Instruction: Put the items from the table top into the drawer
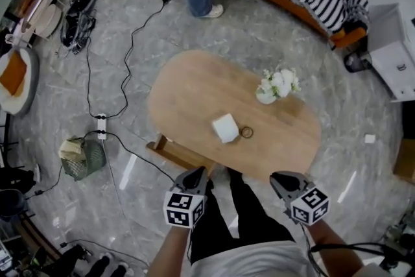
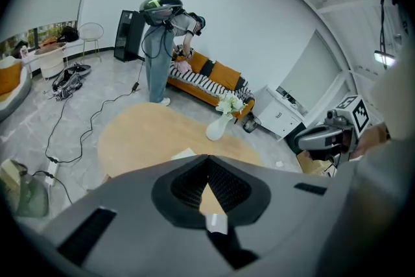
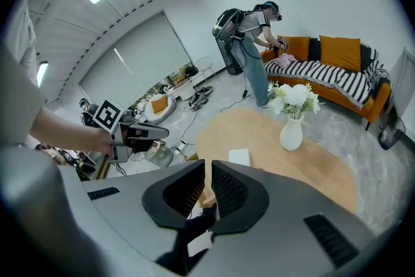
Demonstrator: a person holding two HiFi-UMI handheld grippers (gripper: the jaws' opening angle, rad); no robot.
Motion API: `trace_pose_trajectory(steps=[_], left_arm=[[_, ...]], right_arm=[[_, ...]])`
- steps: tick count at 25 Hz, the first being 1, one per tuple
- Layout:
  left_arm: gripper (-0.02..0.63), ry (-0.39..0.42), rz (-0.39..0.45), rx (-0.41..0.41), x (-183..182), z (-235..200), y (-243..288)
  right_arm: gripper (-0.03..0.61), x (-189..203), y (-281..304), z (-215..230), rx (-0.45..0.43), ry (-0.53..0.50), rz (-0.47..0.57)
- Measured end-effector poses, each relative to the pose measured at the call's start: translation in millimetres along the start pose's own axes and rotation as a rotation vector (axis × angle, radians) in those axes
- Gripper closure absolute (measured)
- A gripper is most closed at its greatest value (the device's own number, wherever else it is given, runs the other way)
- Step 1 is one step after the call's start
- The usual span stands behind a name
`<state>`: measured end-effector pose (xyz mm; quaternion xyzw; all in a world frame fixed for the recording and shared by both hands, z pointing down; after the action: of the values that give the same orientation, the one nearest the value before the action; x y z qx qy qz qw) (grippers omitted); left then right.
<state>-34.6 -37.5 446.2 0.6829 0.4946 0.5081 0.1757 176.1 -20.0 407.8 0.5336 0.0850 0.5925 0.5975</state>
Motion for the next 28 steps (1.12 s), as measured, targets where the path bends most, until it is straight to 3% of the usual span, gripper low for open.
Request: trace_pose_trajectory(steps=[11, 22, 28], left_arm=[[0.611, -0.048, -0.119, 0.062, 33, -34, 116], [0.601, -0.041, -0.225, 0.026, 64, -69, 205], [0.586, -0.157, -0.249, 0.021, 79, -82, 238]], right_arm=[[0.528, 19, 51, 23, -0.059, 0.024, -0.036], [0.528, 42, 99, 52, -0.103, 0.065, -0.066], [0.528, 51, 122, 60, -0.131, 0.08, -0.066]])
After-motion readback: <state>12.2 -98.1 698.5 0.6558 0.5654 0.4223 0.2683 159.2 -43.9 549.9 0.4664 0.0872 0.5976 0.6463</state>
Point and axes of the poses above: the fingertips, and each gripper's own axes: y forward along the fingers, z to its right, x out of its underside, the point moved 1 cm from there along -y, backward along the fingers, and after that the axes turned 4 degrees about -z, right-handed, at the moved point
